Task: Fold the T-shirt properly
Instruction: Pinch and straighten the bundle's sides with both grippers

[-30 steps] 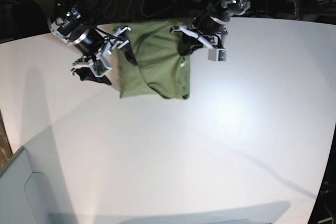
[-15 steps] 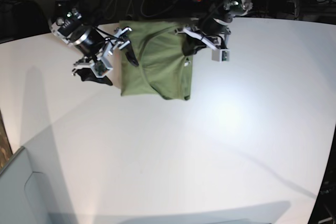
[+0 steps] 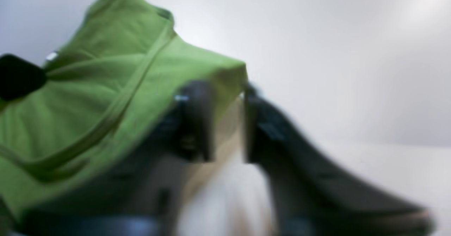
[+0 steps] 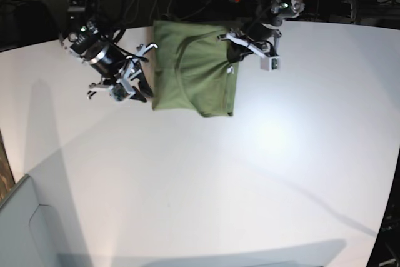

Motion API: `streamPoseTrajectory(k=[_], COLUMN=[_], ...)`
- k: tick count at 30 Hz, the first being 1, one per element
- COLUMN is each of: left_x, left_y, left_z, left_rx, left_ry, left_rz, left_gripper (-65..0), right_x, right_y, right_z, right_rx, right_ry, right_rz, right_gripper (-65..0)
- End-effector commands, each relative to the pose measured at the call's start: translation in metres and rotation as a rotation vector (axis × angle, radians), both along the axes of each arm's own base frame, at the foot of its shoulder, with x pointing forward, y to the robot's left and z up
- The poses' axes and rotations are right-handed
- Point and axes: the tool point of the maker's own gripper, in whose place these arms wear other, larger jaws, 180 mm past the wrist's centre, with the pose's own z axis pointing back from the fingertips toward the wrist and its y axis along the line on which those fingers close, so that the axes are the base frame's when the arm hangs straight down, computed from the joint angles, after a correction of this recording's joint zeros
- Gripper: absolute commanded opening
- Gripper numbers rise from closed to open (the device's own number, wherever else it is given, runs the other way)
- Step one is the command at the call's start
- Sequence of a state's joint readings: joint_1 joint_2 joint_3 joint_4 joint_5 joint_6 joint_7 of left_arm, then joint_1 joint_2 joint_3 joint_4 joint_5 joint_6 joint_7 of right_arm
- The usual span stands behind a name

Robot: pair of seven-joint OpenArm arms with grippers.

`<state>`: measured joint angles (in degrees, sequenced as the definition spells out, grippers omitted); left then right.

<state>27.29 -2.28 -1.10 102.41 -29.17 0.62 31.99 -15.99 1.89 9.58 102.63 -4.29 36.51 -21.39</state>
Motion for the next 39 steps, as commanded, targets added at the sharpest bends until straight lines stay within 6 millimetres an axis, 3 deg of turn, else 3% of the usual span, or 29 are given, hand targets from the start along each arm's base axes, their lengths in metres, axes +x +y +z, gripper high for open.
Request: streamPoseTrajectory(k=[1, 8, 14, 17, 20, 26, 30, 34, 39], left_x=[0.003, 0.003, 0.002, 0.001, 0.0, -0.003, -0.002, -0.001, -0.001], left_y=[-0.001, -0.001, -0.001, -0.001, -0.001, -0.001, -0.001, -0.001, -0.001], left_z=[0.006, 0.006, 0.006, 0.005, 0.002, -0.002, -0.001, -0.001, 0.0], left_rx=[-0.01, -0.01, -0.01, -0.01, -0.01, -0.01, -0.01, -0.01, -0.012], left_ry=[-0.023, -0.024, -0.021, -0.018, -0.009, 0.002, 0.0, -0.003, -0.005], left_rz=[0.001, 0.001, 0.001, 0.001, 0.001, 0.002, 0.002, 0.002, 0.001], left_gripper=[-65.0, -65.0, -65.0, -65.0, -65.0, -65.0, -65.0, -65.0, -65.0], right_x=[0.006, 0.01, 0.01, 0.014, 0.015, 0.021, 0.028, 0.035, 0.04], right_y=[0.004, 0.013, 0.048, 0.05, 0.051, 0.038, 0.026, 0.009, 0.002], right_z=[0.01, -0.001, 0.01, 0.009, -0.005, -0.027, -0.028, -0.024, -0.002], right_rx=[0.029, 0.077, 0.105, 0.107, 0.115, 0.091, 0.061, 0.05, 0.034], right_ry=[-0.038, -0.005, -0.031, -0.03, 0.006, 0.057, 0.05, 0.035, -0.029], right_rz=[0.012, -0.002, 0.092, 0.099, 0.096, 0.088, 0.085, 0.041, 0.026], right_gripper=[-65.0, -65.0, -65.0, -65.0, -65.0, -65.0, -65.0, -65.0, -65.0])
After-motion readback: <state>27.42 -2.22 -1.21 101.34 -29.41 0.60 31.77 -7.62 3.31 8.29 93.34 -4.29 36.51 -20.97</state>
